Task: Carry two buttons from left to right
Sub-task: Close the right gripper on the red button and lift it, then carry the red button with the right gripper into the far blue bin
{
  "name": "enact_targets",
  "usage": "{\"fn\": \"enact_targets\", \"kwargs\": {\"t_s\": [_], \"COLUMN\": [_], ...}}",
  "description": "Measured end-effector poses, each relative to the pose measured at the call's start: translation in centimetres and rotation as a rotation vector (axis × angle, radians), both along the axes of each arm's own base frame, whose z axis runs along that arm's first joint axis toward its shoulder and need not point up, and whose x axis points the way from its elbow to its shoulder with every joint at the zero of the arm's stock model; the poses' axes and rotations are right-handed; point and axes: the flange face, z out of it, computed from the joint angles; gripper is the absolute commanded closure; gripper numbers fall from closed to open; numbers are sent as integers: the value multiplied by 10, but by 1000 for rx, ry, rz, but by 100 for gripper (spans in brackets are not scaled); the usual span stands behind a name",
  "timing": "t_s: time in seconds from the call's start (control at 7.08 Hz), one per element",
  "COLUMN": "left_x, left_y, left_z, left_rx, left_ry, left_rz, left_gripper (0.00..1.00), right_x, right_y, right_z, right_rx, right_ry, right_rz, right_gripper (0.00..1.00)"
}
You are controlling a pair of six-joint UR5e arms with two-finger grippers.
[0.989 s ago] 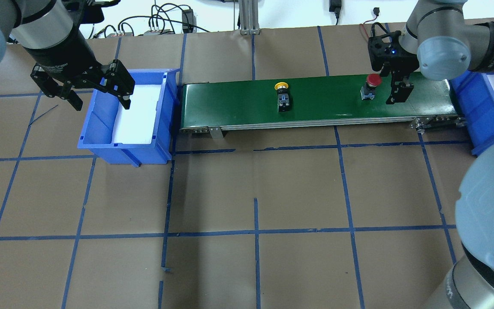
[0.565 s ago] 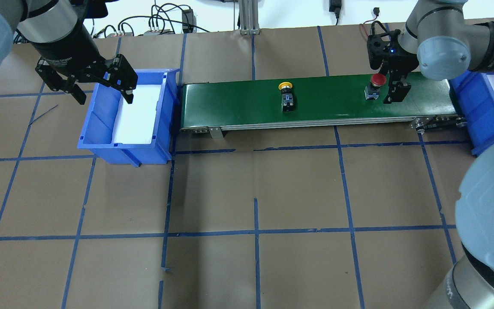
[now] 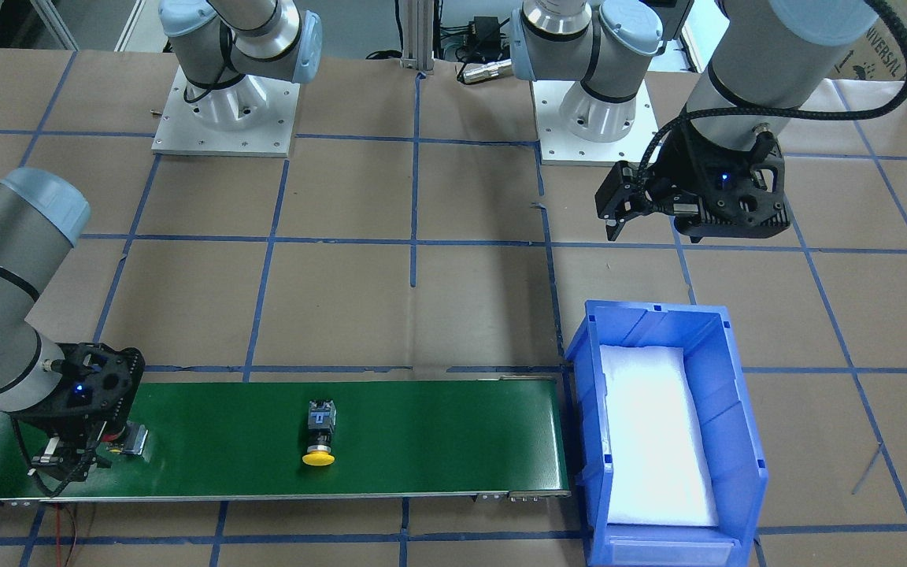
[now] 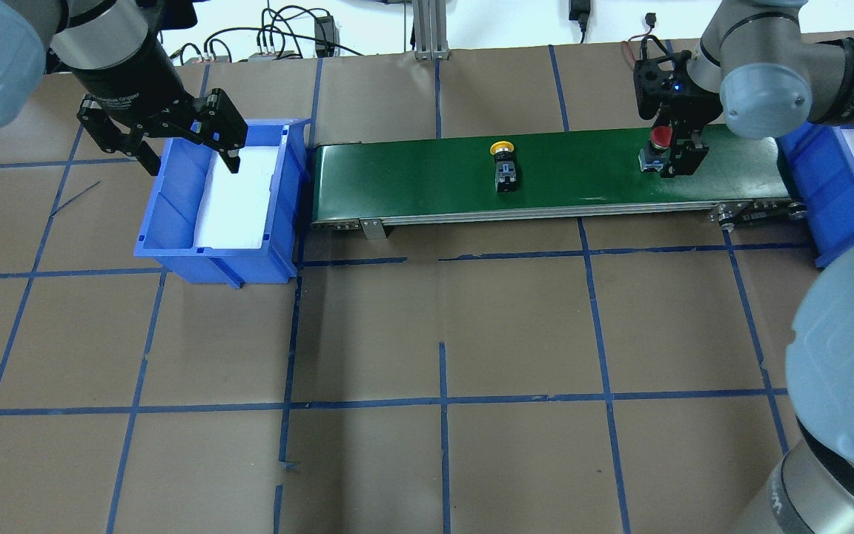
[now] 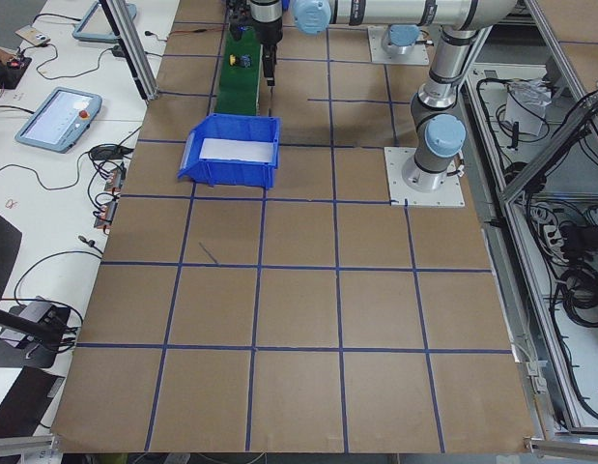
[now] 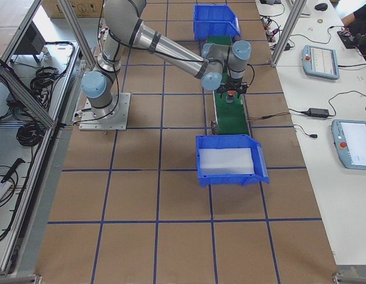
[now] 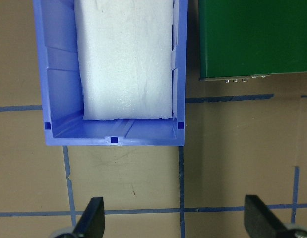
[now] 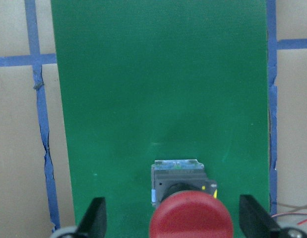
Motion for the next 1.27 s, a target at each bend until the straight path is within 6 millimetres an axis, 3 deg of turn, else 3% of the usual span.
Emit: {"fn": "enact_targets", "kwargs": {"t_s": [0.28,0.42,0.85,0.99,1.27], "left_x": [-1,0,1,1,0], "left_y": [0,0,0,0,-1], "left_z": [2,4,6,7,7], "left_rx": [-7,-13,-19,-22,-31], "left_ry": [5,7,1,2,7], "left_rz": [10,17,37,38,39], "left_gripper": [0,0,0,0,0], "right_x": [-1,-2,-5,-17,-98], "right_y": [0,0,-3,-6,-6], "right_z": [-1,0,9,26,69], "right_rx": [1,0,-15,-40,-81], "right_ry": [9,15,33,51,76], "right_rz": [1,3,10,13,-27], "right_gripper": [71,89,92,92,92]}}
